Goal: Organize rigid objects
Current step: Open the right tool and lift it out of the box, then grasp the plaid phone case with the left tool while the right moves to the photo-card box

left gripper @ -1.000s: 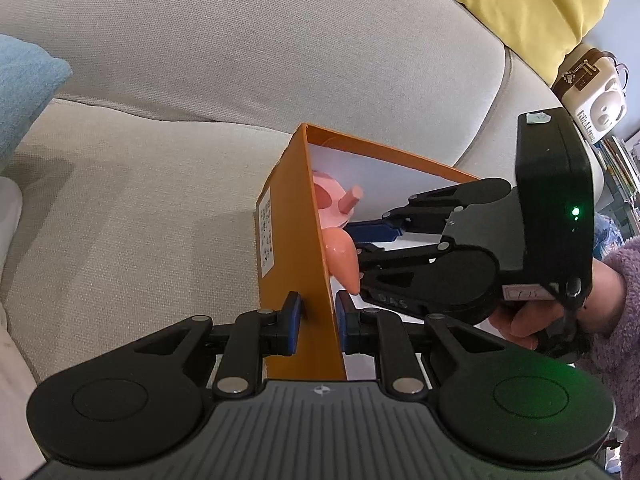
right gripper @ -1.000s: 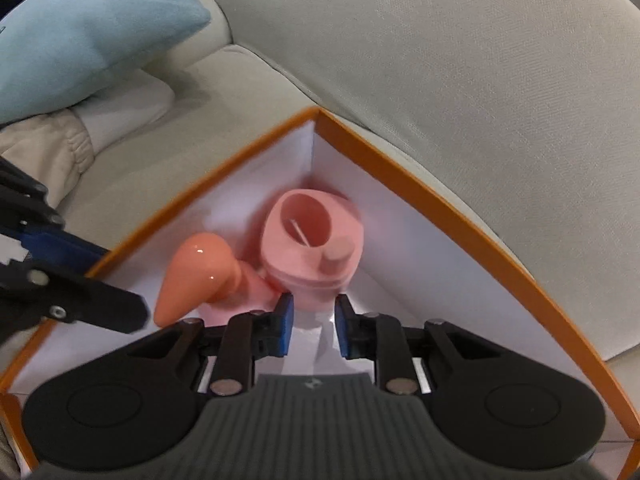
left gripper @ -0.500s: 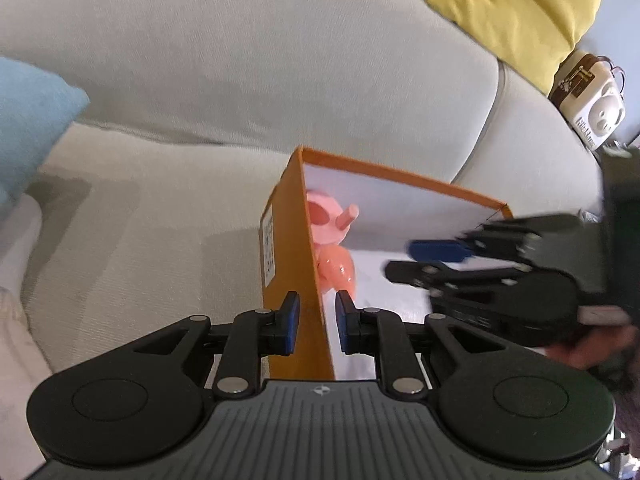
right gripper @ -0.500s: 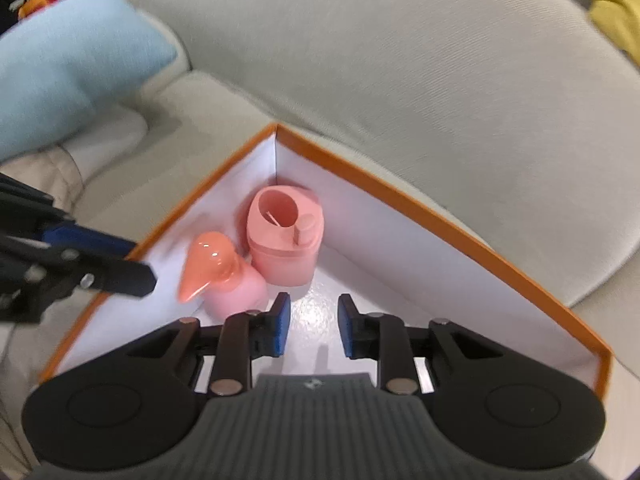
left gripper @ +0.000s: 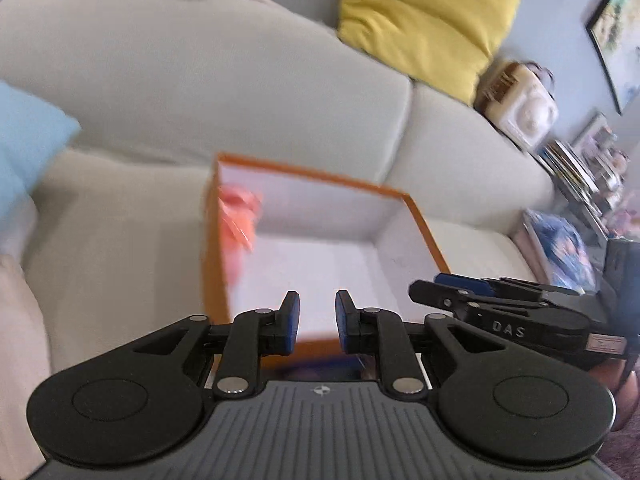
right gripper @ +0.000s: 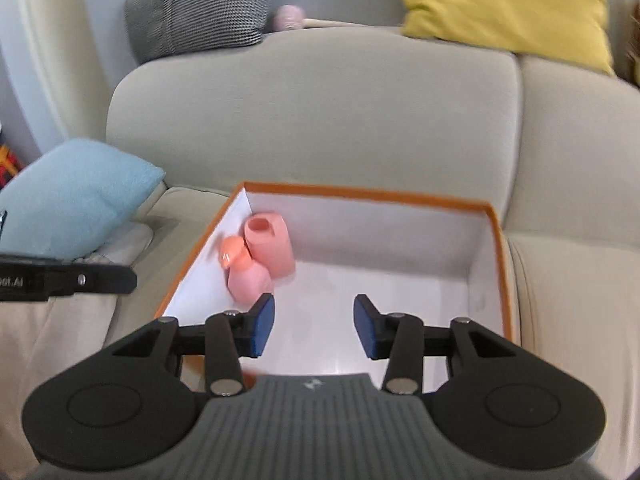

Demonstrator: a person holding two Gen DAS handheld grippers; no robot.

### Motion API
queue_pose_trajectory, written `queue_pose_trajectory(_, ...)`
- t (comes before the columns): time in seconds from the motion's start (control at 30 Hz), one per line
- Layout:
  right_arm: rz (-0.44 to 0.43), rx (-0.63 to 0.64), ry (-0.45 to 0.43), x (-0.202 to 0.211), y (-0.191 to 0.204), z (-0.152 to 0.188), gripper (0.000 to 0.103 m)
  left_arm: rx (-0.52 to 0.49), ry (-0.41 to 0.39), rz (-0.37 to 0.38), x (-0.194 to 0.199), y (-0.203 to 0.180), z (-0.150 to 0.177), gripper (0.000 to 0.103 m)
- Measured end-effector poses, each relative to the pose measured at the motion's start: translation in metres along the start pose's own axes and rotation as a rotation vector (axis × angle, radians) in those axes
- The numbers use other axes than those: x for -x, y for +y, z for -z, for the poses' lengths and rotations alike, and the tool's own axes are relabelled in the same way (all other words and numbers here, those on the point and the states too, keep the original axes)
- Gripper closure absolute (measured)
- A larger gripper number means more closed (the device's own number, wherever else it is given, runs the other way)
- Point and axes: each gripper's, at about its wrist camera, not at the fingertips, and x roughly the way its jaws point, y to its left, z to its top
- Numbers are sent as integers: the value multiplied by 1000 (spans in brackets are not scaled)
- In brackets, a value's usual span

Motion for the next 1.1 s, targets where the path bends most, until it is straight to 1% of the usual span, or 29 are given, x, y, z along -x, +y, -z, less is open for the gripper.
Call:
queue_pose_trajectory(0.03, 10, -28, 0, 6, -3, 11, 58, -5, 15, 12, -2, -4, 7, 82)
queue_pose_trajectory(0.1, 22, -58, 9, 3, 2, 28, 58, -16, 53, 38, -11, -12, 23, 82)
queue_pose_trajectory(0.17, 40, -75, 26, 5, 1, 49, 58, -2, 99, 56, -21, -13, 40, 82)
queue_pose_trajectory(0.2, 51, -84, 40, 6, -2, 60, 58, 5, 118, 61, -27, -13, 50, 78)
queue_pose_trajectory(0.23, 64, -99, 58, 6, -4, 72, 58, 7, 135, 55, -33, -13, 59, 75)
queue_pose_trajectory(0.33, 91, -148, 119, 8, -19, 103, 58, 12, 168, 14, -50, -12, 83, 71)
queue_pose_trajectory(0.37, 93, -162, 135, 7, -22, 111, 58, 20, 177, -2, -55, -14, 87, 66)
queue_pose_trajectory(0.43, 97, -182, 157, 4, -25, 127, 58, 27, 191, -13, -67, -15, 98, 60)
queue_pose_trajectory(0.47, 102, -184, 164, 1, -25, 132, 58, 28, 191, -17, -71, -15, 101, 55)
queue_pose_trajectory(0.5, 109, -184, 164, -2, -26, 136, 58, 23, 189, -28, -77, -17, 106, 51)
queue_pose_trajectory(0.53, 114, -184, 160, -2, -26, 138, 58, 9, 194, -46, -82, -18, 110, 50)
queue_pose_trajectory(0.6, 109, -172, 144, -5, -25, 140, 58, -15, 228, -78, -90, -19, 118, 50)
queue_pose_trajectory(0.67, 106, -150, 132, -6, -22, 142, 58, -14, 260, -96, -99, -18, 123, 49)
queue_pose_trajectory(0.7, 101, -145, 132, -8, -21, 144, 58, -4, 276, -95, -103, -17, 125, 48)
queue_pose_trajectory(0.73, 94, -146, 134, -9, -21, 144, 58, 7, 286, -86, -102, -13, 131, 46)
queue_pose_trajectory(0.8, 83, -147, 149, -15, -21, 146, 58, 31, 300, -63, -107, -13, 132, 45)
queue_pose_trajectory(0.87, 86, -145, 156, -15, -22, 150, 58, 24, 305, -57, -110, -13, 137, 42)
queue_pose_trajectory(0.93, 79, -147, 146, -14, -23, 151, 58, 22, 320, -47, -115, -13, 140, 35)
queue_pose_trajectory(1.0, 67, -148, 141, -15, -24, 151, 58, 23, 337, -40, -119, -13, 143, 35)
queue_pose_trajectory(1.1, 60, -143, 134, -14, -24, 154, 58, -7, 342, -32, -119, -18, 145, 43)
